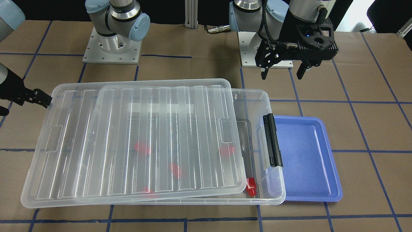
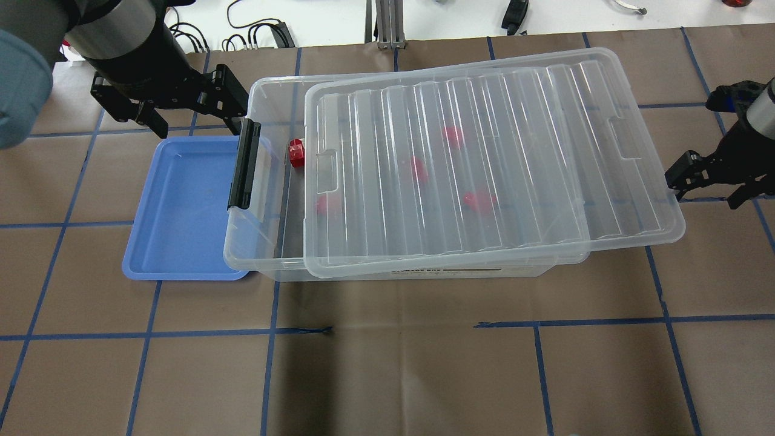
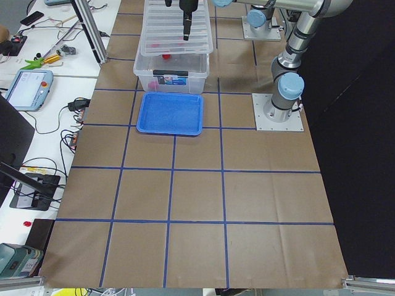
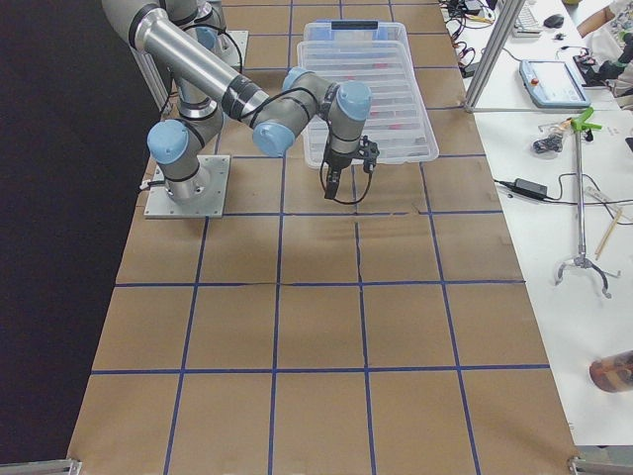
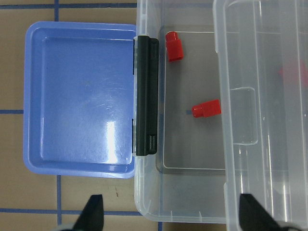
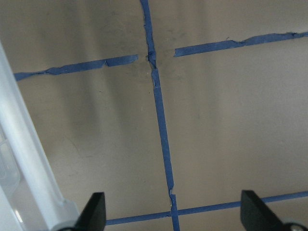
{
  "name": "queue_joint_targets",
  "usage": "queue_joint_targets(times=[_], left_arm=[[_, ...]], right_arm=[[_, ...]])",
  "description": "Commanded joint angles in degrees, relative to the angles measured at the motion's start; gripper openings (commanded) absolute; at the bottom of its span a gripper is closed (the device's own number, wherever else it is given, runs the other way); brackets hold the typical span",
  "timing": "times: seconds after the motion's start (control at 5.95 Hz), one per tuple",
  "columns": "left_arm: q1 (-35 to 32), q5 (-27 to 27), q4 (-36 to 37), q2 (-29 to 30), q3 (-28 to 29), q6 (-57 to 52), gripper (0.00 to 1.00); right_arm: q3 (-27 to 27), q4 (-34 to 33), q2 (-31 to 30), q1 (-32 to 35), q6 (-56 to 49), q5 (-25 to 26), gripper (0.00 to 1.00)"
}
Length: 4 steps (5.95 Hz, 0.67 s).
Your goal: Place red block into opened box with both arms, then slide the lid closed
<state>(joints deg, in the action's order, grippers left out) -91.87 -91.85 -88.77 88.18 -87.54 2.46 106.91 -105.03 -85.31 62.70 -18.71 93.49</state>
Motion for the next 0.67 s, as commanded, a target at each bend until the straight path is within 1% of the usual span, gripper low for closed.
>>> queue_joint_targets(times=[0.0,0.17,0.34,0.5], left_arm=[[0.0,0.0,0.0,0.0,0.0,0.0,0.98],[-0.1,0.0,0.0,0.0,0.0,0.0,0.98],[0.0,0.0,0.0,0.0,0.0,0.0,0.98],[0.0,0.0,0.0,0.0,0.0,0.0,0.98]], right_arm=[[1.0,0.0,0.2,0.7,0.8,0.0,1.00],[3.2,-0.4,-0.8,0.7,1.3,-0.2,1.00],[4.8,-0.1,-3.1,0.7,4.6,-1.9,1.00],[5.4,-0.1,-3.7,0.8,5.7,-2.3,1.00]])
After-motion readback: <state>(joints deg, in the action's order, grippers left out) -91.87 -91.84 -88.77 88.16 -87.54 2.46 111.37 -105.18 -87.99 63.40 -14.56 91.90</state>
